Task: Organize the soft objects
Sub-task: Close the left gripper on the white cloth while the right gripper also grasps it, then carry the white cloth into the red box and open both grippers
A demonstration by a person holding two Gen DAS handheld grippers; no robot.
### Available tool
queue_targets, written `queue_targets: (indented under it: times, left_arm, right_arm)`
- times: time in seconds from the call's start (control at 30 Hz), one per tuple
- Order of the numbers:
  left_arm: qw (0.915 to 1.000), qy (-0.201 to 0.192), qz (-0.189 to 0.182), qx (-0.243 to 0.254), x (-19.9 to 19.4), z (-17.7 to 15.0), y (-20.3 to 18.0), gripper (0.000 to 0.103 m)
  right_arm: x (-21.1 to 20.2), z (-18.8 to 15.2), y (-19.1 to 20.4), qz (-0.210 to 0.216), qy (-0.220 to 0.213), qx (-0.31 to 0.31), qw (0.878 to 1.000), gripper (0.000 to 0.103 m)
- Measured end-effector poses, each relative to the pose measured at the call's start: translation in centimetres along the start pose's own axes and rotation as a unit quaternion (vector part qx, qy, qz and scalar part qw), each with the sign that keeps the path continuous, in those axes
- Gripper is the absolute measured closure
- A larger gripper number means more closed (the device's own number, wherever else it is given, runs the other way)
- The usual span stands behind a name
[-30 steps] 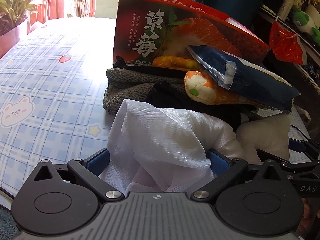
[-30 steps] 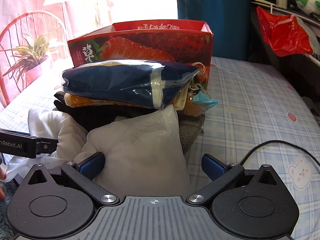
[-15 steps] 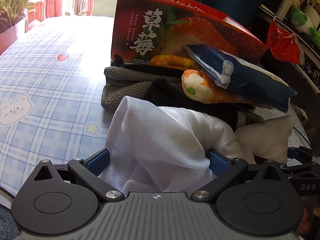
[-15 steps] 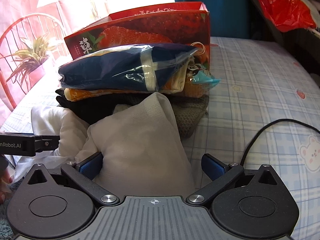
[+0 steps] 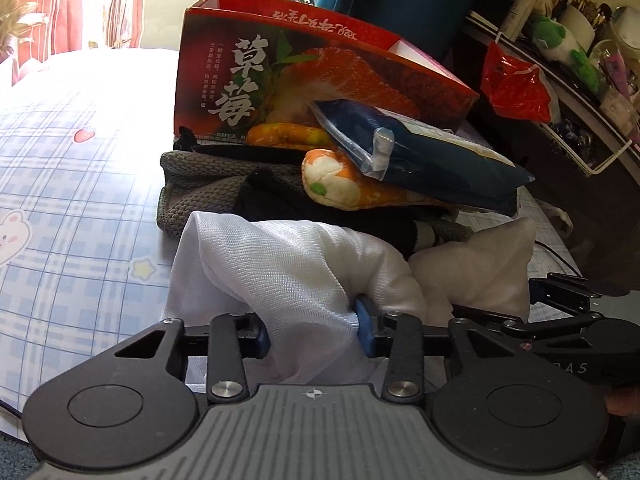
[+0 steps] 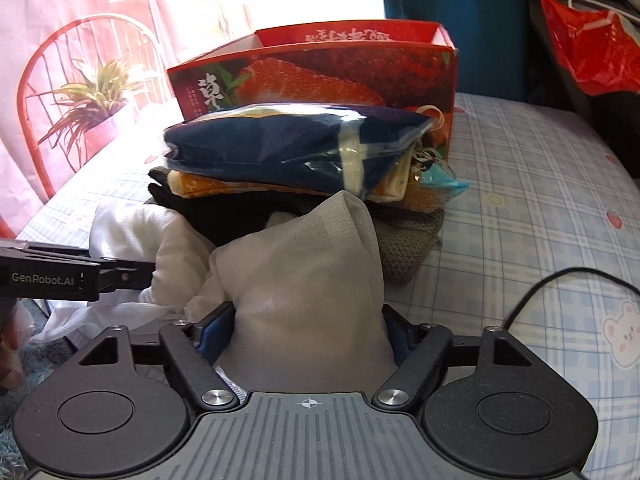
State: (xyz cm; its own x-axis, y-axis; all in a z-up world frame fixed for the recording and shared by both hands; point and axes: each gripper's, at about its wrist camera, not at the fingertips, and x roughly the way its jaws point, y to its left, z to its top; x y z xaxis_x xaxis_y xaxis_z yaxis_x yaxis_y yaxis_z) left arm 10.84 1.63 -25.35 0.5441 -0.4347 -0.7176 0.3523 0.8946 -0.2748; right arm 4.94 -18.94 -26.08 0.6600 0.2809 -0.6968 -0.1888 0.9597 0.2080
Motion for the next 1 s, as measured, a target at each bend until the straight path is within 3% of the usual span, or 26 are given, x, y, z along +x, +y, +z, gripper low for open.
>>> queue_targets:
  times: [0.23,0.63,0.73,0.93,1.0]
  left_arm:
    - [1.0,-0.004,-0.006,-0.005,-0.2,0.0,0.3,0.07]
    - [0.9999,-0.004,-0.008,-0.008,-0.2,-0.1,0.5,0.069]
    - [0.9999,-0.004,-0.009,-0.008,-0.2,-0.1,0.6,0.069]
    - [0.9999,-0.012,-0.006,0.0,-0.5,-0.2,0.3,0.075]
    - [0.9998,-0.018,-0.005,0.001,-0.7,-0.2,0.2,0.077]
  right_arm:
    - [-0.3,0.0,0.2,0.014,-0.006,-0.008,1.0,0.045]
    - [0.1,-0.2,-0.7,0.012,0.003,0.028,1.0,0.029]
    - [0.3,-0.3,-1.1,0.02,0.007,0.042,0.999,0.03]
    - [-0.2,-0.3,-0.5,0.044,-0.001,0.024,0.999,0.056]
    - [-0.4,-0.2,-0.2,0.052,-0.003,0.016,0.998,0.059]
